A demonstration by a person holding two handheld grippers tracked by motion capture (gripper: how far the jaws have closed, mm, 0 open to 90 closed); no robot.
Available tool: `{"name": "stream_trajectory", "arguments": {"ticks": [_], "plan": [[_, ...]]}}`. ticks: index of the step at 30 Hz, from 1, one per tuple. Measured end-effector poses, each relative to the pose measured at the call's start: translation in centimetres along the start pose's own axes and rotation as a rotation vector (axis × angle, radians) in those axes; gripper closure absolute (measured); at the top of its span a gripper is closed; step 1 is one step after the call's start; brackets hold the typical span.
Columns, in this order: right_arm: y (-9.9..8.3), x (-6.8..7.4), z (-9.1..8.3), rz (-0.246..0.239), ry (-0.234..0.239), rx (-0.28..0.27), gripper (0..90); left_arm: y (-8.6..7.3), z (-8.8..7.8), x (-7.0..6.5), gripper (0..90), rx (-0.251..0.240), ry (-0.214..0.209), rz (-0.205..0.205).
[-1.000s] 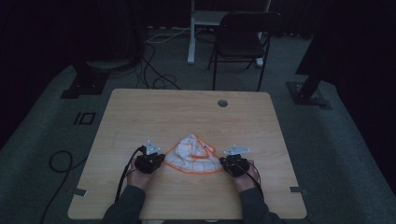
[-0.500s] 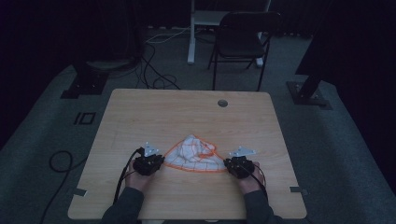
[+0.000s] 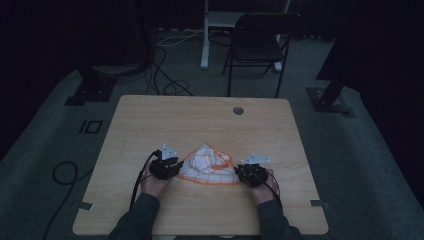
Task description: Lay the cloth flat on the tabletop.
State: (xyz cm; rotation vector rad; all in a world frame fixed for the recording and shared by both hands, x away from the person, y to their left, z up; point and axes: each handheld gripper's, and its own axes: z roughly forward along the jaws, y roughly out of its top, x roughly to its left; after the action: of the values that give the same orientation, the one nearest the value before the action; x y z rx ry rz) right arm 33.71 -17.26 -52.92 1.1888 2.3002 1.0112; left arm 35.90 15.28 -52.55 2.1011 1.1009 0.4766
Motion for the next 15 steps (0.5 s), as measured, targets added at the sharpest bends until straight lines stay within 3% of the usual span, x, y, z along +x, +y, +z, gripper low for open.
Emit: {"name": "stream_trajectory", "arguments": {"ticks": [15], "plan": [[1.4,0.1,1.4,0.002,0.018,-0.012,76.5,1.2,2.5,0.4,65.1,0.028,-0.037,-0.016]]}}
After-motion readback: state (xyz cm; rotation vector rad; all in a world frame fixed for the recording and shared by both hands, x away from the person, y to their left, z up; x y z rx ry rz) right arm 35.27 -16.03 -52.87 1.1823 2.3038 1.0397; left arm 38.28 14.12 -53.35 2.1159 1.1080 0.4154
